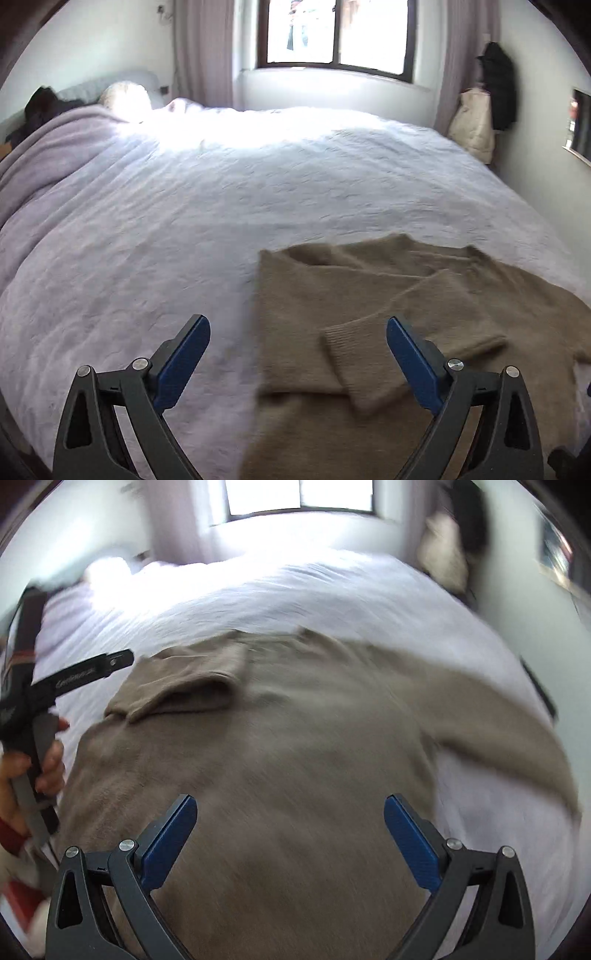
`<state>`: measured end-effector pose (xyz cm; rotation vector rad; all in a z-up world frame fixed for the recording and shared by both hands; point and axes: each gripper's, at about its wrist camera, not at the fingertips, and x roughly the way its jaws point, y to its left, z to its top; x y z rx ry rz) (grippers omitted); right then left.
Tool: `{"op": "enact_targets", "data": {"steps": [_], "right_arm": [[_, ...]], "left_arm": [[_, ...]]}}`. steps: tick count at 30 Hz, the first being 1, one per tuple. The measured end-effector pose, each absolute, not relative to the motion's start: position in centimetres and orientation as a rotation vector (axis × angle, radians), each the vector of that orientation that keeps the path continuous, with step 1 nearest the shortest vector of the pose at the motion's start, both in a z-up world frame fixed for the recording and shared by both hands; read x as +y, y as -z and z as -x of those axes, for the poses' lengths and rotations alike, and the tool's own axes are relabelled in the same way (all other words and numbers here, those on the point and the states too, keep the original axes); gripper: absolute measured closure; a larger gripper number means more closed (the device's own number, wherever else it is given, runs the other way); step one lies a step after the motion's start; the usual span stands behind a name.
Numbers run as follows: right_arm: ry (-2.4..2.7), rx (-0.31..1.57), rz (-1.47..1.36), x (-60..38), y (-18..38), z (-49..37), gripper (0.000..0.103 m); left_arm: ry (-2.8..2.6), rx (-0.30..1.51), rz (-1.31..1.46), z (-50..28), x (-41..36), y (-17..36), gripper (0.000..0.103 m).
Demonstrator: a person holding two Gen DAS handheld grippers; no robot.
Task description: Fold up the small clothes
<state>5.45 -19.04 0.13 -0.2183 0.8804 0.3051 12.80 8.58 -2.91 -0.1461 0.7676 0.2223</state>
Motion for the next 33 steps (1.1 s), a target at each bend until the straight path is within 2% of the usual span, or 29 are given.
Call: {"op": "enact_targets", "data": {"steps": [6, 9, 12, 13, 14, 16, 20, 23, 25, 26, 30, 31, 32, 33], "right_arm": [[-0.469, 0.755, 0.606, -8.3, 1.0, -9.1, 0.004], [-0.469, 0.713, 0.764, -5.4, 2.6, -10.5, 0.011], [-0.465, 0.735, 0.832, -3.5, 4.0, -12.5, 0.024], [-0.461, 0.761, 0.836, -3.2, 4.5, -13.2, 0.031], [-0.463, 0.792, 0.828, -3.3, 4.8, -13.6, 0.054], [-0.481, 0.875, 0.72, -3.7, 4.8, -15.0, 0.091], [-0.406, 0.87, 0.263, -10.3, 1.3, -16.8, 0.09], [-0.3, 0.861, -0.048, -17.6, 0.7, -17.6, 0.09], [-0.165, 0.886, -0.261, -24.0, 2.0, -17.7, 0.09], [-0.12, 0.909, -0.355, -26.4, 3.1, -17.7, 0.085], [-0.146, 0.976, -0.6, -31.5, 6.3, -16.4, 0.085], [-0.188, 0.956, -0.627, -31.7, 6.4, -16.0, 0.079], [-0.218, 0.945, -0.64, -31.6, 6.3, -15.9, 0.059], [-0.243, 0.936, -0.651, -31.2, 5.9, -16.0, 0.048]], "left_arm": [[-0.136, 1.04, 0.297, -16.1, 13.3, 9.7, 0.006], [-0.086, 1.009, 0.336, -15.9, 13.8, 10.6, 0.002], [-0.076, 0.961, 0.33, -15.3, 13.6, 11.3, 0.001], [-0.077, 0.951, 0.329, -14.9, 14.0, 11.3, 0.001], [-0.079, 0.945, 0.327, -14.9, 13.9, 11.3, 0.001], [-0.08, 0.941, 0.328, -14.6, 14.0, 11.3, 0.001], [-0.08, 0.935, 0.328, -14.3, 13.8, 11.4, 0.001], [-0.086, 0.935, 0.321, -14.0, 13.8, 11.4, 0.001], [-0.088, 0.936, 0.321, -14.3, 13.9, 11.4, 0.001], [-0.089, 0.936, 0.319, -14.3, 13.8, 11.4, 0.001], [-0.099, 0.936, 0.308, -14.3, 13.6, 11.4, 0.001], [-0.102, 0.937, 0.306, -14.8, 13.3, 11.4, 0.001], [-0.105, 0.938, 0.303, -14.9, 13.2, 11.5, 0.001], [-0.106, 0.939, 0.3, -15.0, 13.1, 11.5, 0.001]]}}
